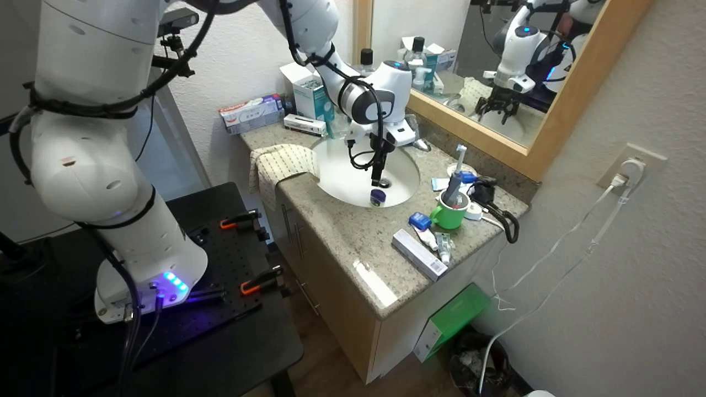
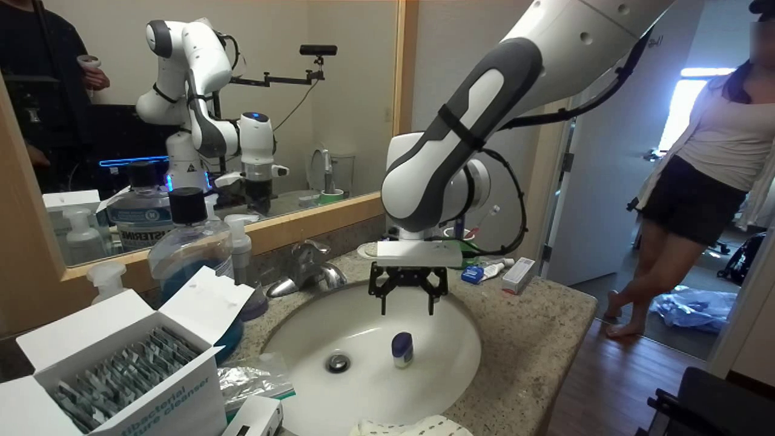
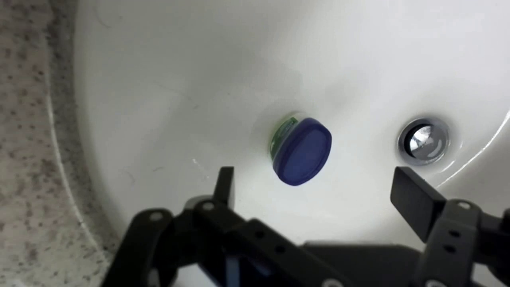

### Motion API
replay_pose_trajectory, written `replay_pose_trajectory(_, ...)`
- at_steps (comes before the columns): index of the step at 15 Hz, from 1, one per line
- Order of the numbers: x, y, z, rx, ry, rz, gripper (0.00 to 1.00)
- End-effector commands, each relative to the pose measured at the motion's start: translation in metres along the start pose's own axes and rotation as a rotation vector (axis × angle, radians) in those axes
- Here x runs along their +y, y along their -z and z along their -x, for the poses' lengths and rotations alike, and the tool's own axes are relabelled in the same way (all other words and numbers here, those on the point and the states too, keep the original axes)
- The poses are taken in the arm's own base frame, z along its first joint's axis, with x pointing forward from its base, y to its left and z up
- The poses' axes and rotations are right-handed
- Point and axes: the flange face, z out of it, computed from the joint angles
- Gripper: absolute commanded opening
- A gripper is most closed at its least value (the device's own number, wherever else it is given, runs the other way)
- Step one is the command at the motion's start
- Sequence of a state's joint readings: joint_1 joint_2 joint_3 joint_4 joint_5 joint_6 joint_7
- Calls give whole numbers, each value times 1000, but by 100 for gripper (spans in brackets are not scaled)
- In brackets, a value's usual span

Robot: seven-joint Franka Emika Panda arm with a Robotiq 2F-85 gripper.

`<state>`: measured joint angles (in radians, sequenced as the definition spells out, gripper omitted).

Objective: Put the Vaseline inside the sink

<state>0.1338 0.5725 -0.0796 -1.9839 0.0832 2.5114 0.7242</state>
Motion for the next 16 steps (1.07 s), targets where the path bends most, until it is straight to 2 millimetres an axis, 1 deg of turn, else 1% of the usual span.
replay_pose_trajectory(1, 25, 35, 41, 36, 124, -25, 100)
replay_pose_trajectory(6, 53, 68, 84, 108, 312, -52, 100)
replay_pose_trajectory(9, 68, 87, 108, 95, 394, -63, 100)
replay_pose_trajectory(13, 86, 109, 134, 36, 393, -26, 100)
replay_pose_trajectory(16, 95, 128, 145, -27, 375, 25, 100)
